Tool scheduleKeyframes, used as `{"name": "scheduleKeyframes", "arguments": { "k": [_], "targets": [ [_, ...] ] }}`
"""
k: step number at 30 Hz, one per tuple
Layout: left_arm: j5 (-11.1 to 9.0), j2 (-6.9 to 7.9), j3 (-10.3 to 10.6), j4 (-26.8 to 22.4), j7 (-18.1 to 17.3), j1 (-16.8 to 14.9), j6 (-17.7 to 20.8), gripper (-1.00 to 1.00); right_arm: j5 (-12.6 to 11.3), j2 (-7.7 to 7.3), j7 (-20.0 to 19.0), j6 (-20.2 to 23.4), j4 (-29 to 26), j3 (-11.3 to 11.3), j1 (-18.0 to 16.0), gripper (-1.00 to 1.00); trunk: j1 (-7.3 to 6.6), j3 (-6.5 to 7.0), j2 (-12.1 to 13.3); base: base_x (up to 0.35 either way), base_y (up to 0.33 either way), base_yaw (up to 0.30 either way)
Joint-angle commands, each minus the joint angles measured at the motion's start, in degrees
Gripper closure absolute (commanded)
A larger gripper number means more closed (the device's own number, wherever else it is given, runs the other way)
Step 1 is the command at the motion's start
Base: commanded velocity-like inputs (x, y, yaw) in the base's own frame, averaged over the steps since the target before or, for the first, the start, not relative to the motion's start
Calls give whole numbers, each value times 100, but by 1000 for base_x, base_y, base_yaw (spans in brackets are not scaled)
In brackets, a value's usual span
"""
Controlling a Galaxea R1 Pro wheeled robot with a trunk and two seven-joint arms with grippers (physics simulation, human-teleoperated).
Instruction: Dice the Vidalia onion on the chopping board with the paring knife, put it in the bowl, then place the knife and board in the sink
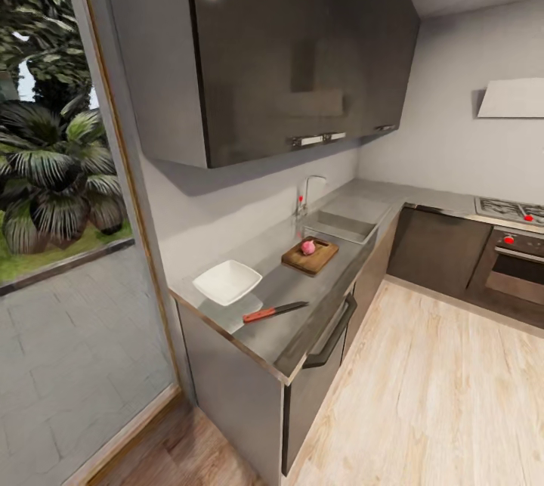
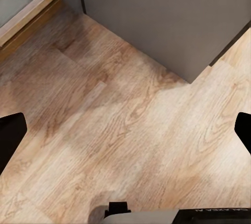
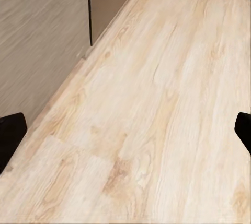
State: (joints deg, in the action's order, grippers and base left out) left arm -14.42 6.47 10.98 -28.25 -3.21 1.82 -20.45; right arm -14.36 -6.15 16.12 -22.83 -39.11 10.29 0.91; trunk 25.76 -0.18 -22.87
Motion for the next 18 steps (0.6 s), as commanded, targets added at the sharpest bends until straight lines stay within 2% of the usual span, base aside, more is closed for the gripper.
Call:
{"name": "scheduleKeyframes", "arguments": {
  "k": [1,4,5,8,9,11,13,18],
  "targets": [
    [-61,5,34,-5,-11,2,-7,-100,-49,-18,320,335,-378,44,-114,-100,3,-2,-5,0,0,0],
    [-61,4,35,-5,-12,2,-9,-100,-38,-23,893,1309,-1167,44,-306,-100,3,-2,-5,0,0,0],
    [-61,4,35,-5,-12,2,-10,-100,-35,-24,998,1509,-1341,44,-345,-100,3,-2,-5,0,0,0],
    [-61,4,36,-5,-13,2,-6,-100,-23,-30,1470,2489,-2362,43,-600,-100,3,-2,-5,0,0,0],
    [-61,4,39,-5,-13,2,-4,-100,-19,-32,1669,2884,-2827,43,-735,-100,3,-2,-5,0,0,0],
    [-61,4,40,-5,-13,2,-4,-100,-16,-31,2021,3596,-3411,42,-1031,-100,3,-2,-5,0,0,0],
    [-61,4,38,-3,-13,2,-3,-100,-18,-21,2256,4147,-3643,42,-1384,-100,3,-2,-5,0,0,0],
    [-61,4,33,67,-13,2,-3,-100,-27,11,2432,4905,-3776,43,-2185,-100,3,-2,-5,0,0,0]
  ]
}}
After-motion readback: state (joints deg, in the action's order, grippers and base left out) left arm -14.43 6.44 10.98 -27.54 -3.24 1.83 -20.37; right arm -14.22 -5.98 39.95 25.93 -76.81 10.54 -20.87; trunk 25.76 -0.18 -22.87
